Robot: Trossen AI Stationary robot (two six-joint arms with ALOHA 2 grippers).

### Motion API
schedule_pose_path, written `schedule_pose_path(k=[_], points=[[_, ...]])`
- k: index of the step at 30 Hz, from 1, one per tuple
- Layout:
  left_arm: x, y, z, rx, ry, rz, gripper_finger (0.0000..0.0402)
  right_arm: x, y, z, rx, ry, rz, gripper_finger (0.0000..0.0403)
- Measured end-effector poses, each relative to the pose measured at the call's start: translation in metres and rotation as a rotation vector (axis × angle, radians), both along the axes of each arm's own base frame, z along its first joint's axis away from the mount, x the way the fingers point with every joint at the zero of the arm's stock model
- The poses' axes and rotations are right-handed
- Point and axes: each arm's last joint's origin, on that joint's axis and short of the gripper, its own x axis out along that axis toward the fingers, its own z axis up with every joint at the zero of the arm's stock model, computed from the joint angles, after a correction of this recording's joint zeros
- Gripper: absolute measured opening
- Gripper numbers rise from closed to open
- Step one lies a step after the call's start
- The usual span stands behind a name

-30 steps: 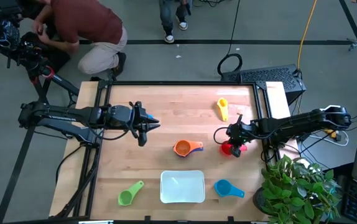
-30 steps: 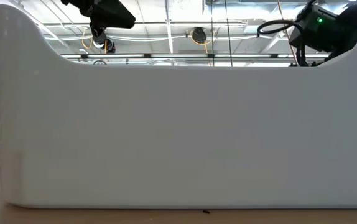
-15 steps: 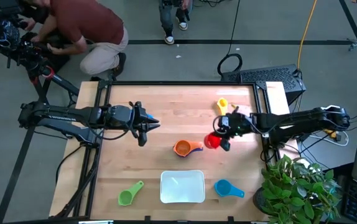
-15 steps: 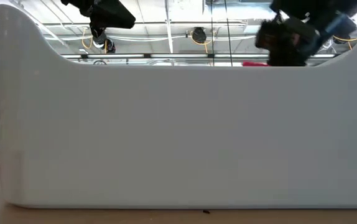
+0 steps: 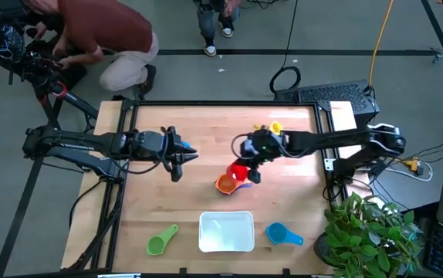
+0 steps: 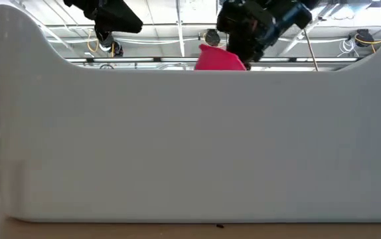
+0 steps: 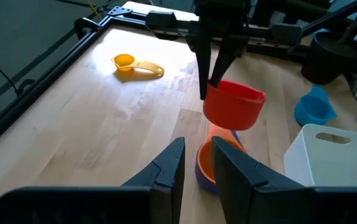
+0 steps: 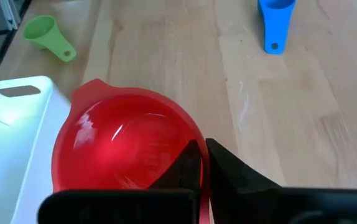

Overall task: Nest measuring cups in basket
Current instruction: Stack the red measuring cup on top of the orange measuring cup

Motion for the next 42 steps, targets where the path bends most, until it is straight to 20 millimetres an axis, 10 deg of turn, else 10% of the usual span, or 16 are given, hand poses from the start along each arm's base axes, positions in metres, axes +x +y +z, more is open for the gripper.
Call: schedule_pose_path(k=[12, 42], points=[[-0.002, 0.000, -0.002, 0.002, 0.032, -0.001, 0.0081, 0.035, 0.009, -0.029, 0.027, 0.091, 0.077, 0.0000], [-0.002, 0.000, -0.002, -0.005, 0.029, 0.003, 0.0081, 0.038, 0.015, -0.041, 0.050, 0.144, -0.036, 0.0023]])
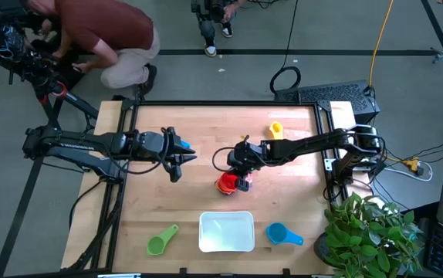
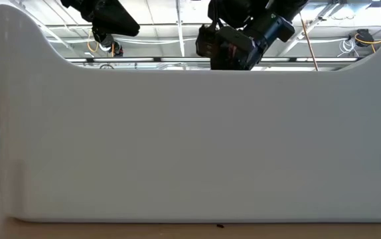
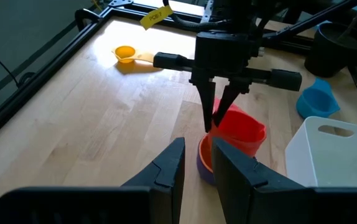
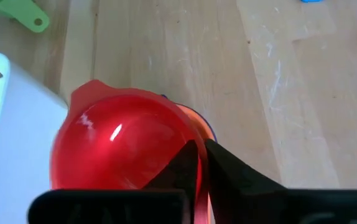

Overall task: Nest measuring cups in basket
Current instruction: Stack the red measuring cup on top of the orange measuring cup, then stack the light blue measuring cup on top of the red measuring cup

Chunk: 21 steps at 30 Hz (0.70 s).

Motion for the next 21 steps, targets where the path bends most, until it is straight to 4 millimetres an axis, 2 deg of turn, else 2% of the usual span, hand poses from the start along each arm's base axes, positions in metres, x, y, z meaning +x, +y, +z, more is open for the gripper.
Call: schedule_pose_path(k=[10, 17, 21], points=[[0.000, -0.003, 0.000, -0.006, -0.001, -0.011, 0.0081, 0.000, 0.000, 0.000, -0.001, 0.002, -0.006, 0.0103], [0.000, -0.003, 0.000, -0.006, 0.000, -0.012, 0.0081, 0.000, -0.001, 0.000, -0.003, 0.000, -0.005, 0.0124], [-0.002, -0.004, -0.002, -0.017, 0.028, -0.029, 0.0081, -0.006, -0.003, 0.012, -0.033, -0.027, 0.023, 0.0131]])
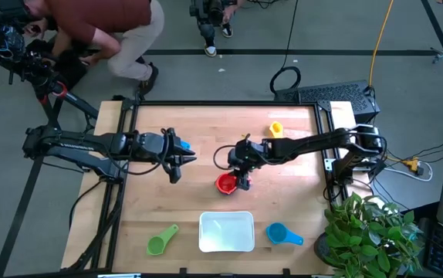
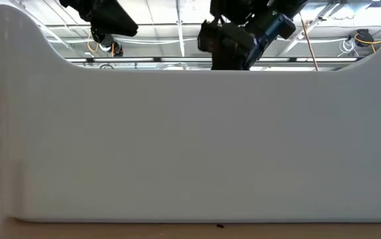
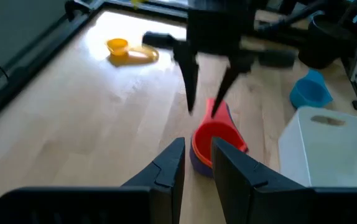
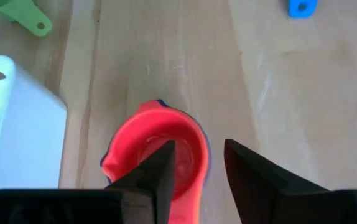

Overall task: Nest measuring cups in basket
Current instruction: Stack the light blue measuring cup on top of the red measuring cup

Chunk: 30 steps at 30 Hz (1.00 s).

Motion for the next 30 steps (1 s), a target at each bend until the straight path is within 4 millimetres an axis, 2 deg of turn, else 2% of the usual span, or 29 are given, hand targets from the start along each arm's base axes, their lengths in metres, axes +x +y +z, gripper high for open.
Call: schedule_pose_path(k=[4, 6, 9, 12, 14, 19, 26, 30], points=[[-0.011, -0.001, -0.003, -0.104, 0.079, -0.004, 0.0081, -0.019, 0.001, 0.030, -0.033, -0.080, 0.011, 0.0132], [-0.020, -0.003, -0.005, -0.186, 0.132, 0.003, 0.0081, -0.035, 0.003, 0.044, -0.075, -0.134, -0.018, 0.0132], [-0.030, -0.012, -0.011, -0.273, 0.242, 0.023, 0.0081, -0.063, 0.004, 0.056, -0.122, -0.232, -0.071, 0.0132], [-0.039, -0.020, -0.018, -0.355, 0.345, 0.074, 0.0081, -0.089, 0.003, 0.057, -0.123, -0.339, -0.129, 0.0132], [-0.042, -0.026, -0.020, -0.417, 0.384, 0.106, 0.0081, -0.106, 0.002, 0.051, -0.104, -0.370, -0.151, 0.0132], [-0.046, -0.043, -0.026, -0.534, 0.469, 0.143, 0.0081, -0.138, 0.001, 0.042, -0.057, -0.443, -0.191, 0.0132], [-0.046, -0.071, -0.026, -0.530, 0.457, 0.007, 0.0081, -0.159, 0.002, 0.040, -0.038, -0.495, -0.201, 0.0132], [-0.043, -0.075, -0.026, -0.552, 0.441, 0.012, 0.0081, -0.162, 0.003, 0.036, -0.003, -0.469, -0.180, 0.0132]])
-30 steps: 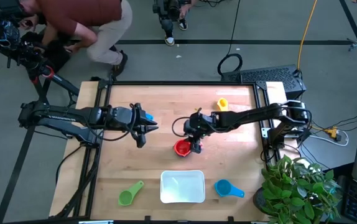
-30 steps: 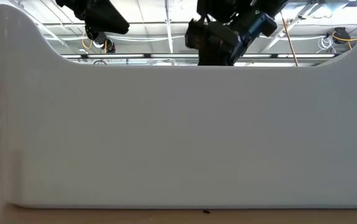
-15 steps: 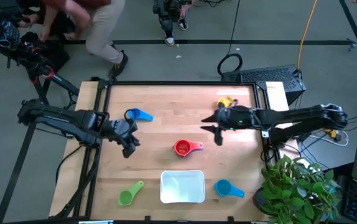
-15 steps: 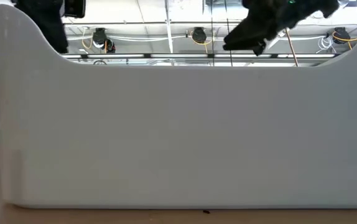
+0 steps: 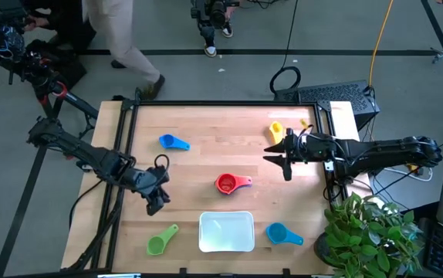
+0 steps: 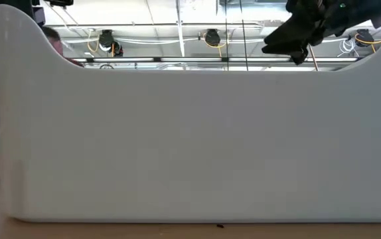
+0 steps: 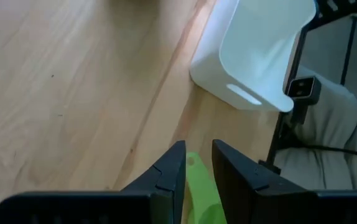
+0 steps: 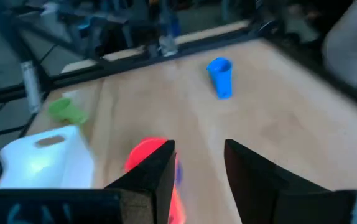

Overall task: Nest measuring cups in basket
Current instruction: Stack the light blue measuring cup on top of the red measuring cup

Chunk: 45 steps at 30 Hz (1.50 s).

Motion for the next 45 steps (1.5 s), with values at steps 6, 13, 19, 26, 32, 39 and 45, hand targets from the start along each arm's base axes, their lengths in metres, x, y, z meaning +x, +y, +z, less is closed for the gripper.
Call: schedule_pose_path(k=[6, 13, 19, 26, 32, 39, 45], points=[[0.001, -0.003, -0.001, 0.028, -0.018, 0.010, 0.0081, -0.001, 0.018, -0.027, 0.201, 0.268, 0.139, 0.0132], [0.006, -0.002, 0.003, 0.192, -0.137, 0.001, 0.0081, 0.006, 0.050, -0.050, 0.289, 0.537, 0.195, 0.0132], [0.009, -0.002, 0.006, 0.264, -0.210, -0.032, 0.0081, 0.012, 0.075, -0.044, 0.297, 0.691, 0.230, 0.0132], [0.010, -0.001, 0.007, 0.302, -0.229, -0.027, 0.0081, 0.017, 0.104, -0.036, 0.281, 0.846, 0.252, 0.0132], [0.010, -0.001, 0.007, 0.319, -0.233, -0.039, 0.0081, 0.021, 0.121, -0.050, 0.303, 0.910, 0.232, 0.0132], [0.010, -0.001, 0.007, 0.323, -0.234, -0.043, 0.0081, 0.028, 0.139, -0.062, 0.354, 0.910, 0.258, 0.0132], [0.010, -0.001, 0.007, 0.324, -0.234, -0.044, 0.0081, 0.027, 0.147, -0.064, 0.382, 0.907, 0.250, 0.0132]])
